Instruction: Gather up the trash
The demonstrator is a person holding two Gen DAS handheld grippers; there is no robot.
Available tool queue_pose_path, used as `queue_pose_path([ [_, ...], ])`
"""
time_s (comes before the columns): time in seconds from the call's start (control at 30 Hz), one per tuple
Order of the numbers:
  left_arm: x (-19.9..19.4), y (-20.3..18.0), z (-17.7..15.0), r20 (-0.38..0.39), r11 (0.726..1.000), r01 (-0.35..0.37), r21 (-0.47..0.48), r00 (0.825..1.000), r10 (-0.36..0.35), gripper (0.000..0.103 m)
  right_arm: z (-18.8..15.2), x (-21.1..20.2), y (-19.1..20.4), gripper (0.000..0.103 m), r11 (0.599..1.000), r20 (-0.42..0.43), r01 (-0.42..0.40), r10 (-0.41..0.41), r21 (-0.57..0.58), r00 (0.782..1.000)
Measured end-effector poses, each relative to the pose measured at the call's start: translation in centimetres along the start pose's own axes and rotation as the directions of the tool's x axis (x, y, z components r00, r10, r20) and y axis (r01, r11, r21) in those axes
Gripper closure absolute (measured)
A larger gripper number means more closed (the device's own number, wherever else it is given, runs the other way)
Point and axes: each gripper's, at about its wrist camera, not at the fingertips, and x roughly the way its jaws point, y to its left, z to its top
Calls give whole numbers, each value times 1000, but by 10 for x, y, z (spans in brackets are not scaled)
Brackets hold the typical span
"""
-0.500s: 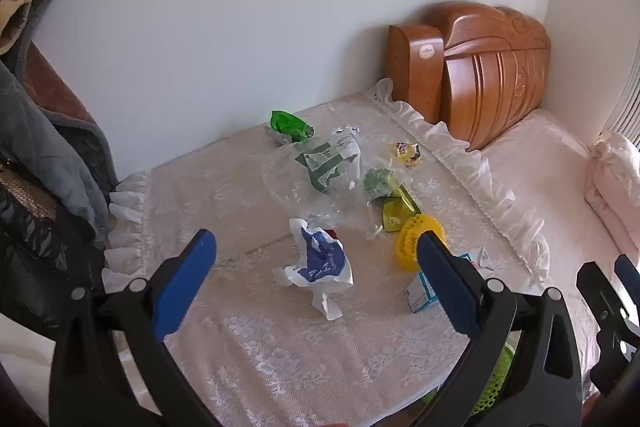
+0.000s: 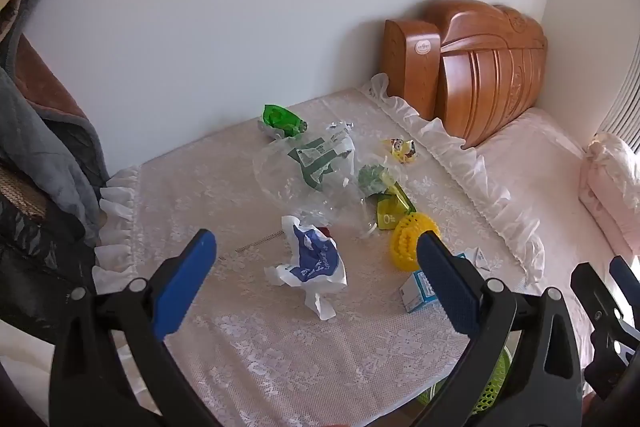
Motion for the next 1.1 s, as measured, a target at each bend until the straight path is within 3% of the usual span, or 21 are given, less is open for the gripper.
queue_pose_path([
  [1.1, 9, 4, 1, -18, 1000, -2, -4, 1000, 2, 7, 1, 8, -1, 2, 1000, -11, 3, -3, 0, 1000],
])
